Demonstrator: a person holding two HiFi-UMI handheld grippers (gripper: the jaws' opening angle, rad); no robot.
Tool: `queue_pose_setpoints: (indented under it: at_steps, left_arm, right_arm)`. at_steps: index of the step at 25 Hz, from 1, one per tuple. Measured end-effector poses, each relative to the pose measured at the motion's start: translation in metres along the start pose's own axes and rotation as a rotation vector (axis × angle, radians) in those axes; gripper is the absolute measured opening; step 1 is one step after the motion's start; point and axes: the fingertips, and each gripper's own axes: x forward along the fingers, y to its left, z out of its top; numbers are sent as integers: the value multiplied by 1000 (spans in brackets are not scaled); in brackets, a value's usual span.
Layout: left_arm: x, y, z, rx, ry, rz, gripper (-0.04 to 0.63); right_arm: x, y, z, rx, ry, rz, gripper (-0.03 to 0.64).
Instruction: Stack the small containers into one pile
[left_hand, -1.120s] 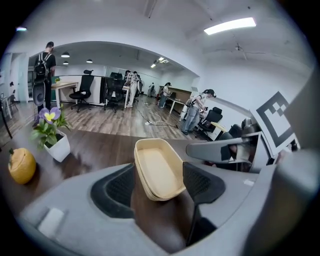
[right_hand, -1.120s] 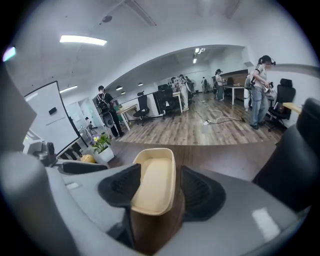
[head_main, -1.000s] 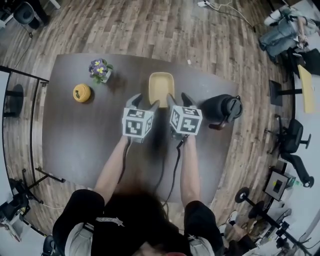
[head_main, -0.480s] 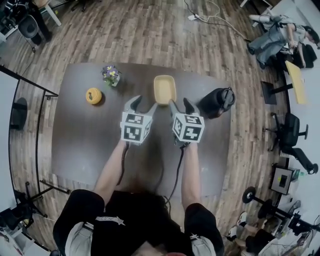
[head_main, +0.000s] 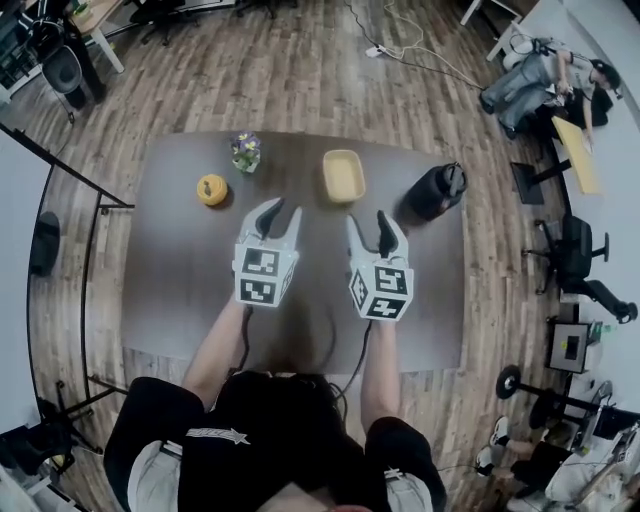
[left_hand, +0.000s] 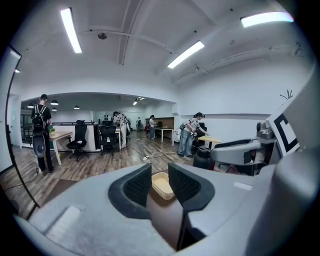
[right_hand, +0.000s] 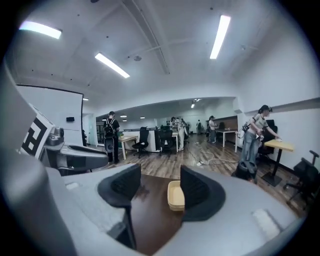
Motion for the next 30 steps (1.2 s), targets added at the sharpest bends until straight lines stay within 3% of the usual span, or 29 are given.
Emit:
queue_pose_setpoints:
  at_steps: [6, 9, 13, 18, 30]
  left_arm:
    - [-67, 18, -8, 50, -31, 17, 70]
    - [-97, 26, -17, 70, -49, 18, 36]
    - [-133, 27, -32, 82, -65, 11, 14]
    - [-166, 29, -49, 41, -72, -1, 11]
    - [-175, 33, -57, 37, -67, 9, 11]
  right_arm:
    - [-56, 56, 9, -49, -126, -40, 194]
    - [-79, 78, 4, -53, -157, -72, 111]
    - [-104, 97, -16, -54, -152, -95, 87]
    - [-131, 114, -55, 18, -121, -117, 6]
    - [-137, 126, -45, -43, -132, -102, 6]
